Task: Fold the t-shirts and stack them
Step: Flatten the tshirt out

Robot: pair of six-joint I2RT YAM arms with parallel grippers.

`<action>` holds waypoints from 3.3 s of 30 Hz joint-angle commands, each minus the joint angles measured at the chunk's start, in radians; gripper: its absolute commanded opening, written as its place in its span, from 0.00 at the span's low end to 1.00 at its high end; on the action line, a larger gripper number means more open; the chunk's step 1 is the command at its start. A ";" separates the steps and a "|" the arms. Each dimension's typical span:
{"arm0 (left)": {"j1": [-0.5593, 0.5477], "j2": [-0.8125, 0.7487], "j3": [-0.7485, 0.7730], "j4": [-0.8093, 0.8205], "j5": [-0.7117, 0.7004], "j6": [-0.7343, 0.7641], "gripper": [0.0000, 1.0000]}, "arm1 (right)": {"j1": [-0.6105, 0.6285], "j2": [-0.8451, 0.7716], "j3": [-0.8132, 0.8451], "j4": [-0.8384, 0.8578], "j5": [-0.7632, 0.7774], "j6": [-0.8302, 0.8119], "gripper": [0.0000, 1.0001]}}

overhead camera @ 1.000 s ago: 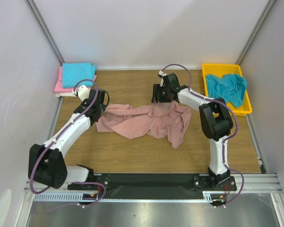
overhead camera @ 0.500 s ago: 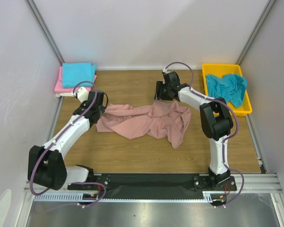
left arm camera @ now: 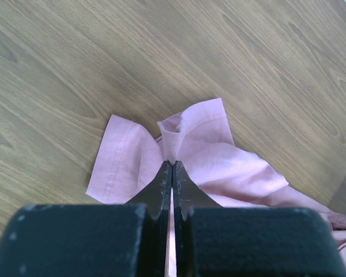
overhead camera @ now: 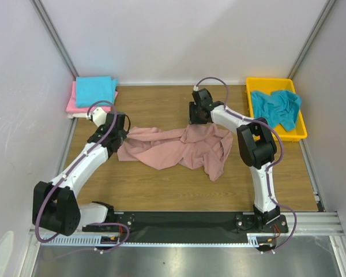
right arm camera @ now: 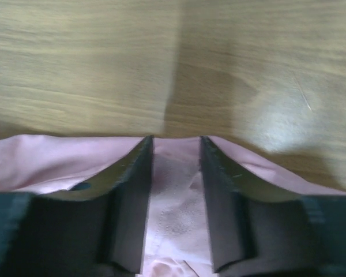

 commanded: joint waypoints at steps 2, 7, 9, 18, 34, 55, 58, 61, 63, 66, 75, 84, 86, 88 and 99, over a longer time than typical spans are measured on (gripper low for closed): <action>0.016 -0.038 -0.005 0.019 -0.013 0.012 0.00 | 0.002 -0.006 0.047 -0.041 0.046 -0.014 0.34; 0.016 -0.032 -0.001 0.021 -0.013 0.009 0.00 | 0.002 -0.033 0.060 -0.060 0.074 -0.014 0.09; 0.018 -0.032 0.007 0.019 -0.017 0.011 0.00 | -0.001 -0.051 0.074 -0.073 0.085 -0.012 0.00; 0.019 -0.085 0.088 -0.019 -0.074 0.020 0.00 | -0.064 -0.205 0.093 -0.113 0.138 0.000 0.00; 0.018 -0.327 0.219 -0.074 -0.151 0.098 0.00 | -0.133 -0.608 0.169 -0.092 0.229 -0.118 0.00; 0.019 -0.639 0.501 -0.304 -0.082 0.255 0.00 | 0.110 -1.049 0.349 -0.288 0.257 -0.245 0.00; 0.019 -0.648 0.568 -0.340 -0.072 0.281 0.00 | 0.111 -1.062 0.414 -0.359 0.220 -0.250 0.00; 0.019 -0.642 0.656 -0.372 -0.056 0.307 0.00 | 0.112 -1.076 0.453 -0.402 0.188 -0.258 0.00; 0.019 -0.633 0.723 -0.400 -0.054 0.315 0.00 | 0.109 -1.089 0.487 -0.417 0.181 -0.270 0.00; 0.019 -0.631 0.806 -0.435 -0.046 0.319 0.00 | 0.085 -1.104 0.569 -0.454 0.159 -0.290 0.00; 0.030 -0.581 1.065 -0.570 -0.005 0.336 0.00 | -0.188 -1.156 0.668 -0.489 0.000 -0.287 0.00; 0.030 -0.516 0.857 -0.510 -0.102 0.339 0.00 | -0.175 -1.069 0.509 -0.446 0.019 -0.305 0.00; 0.030 -0.503 0.761 -0.467 -0.095 0.324 0.00 | -0.147 -1.046 0.476 -0.439 0.042 -0.311 0.00; 0.030 -0.493 0.651 -0.406 -0.086 0.309 0.01 | -0.120 -1.014 0.446 -0.420 0.075 -0.328 0.00; 0.030 -0.256 0.398 -0.144 -0.151 0.307 0.00 | -0.118 -0.895 0.036 -0.063 0.120 -0.354 0.00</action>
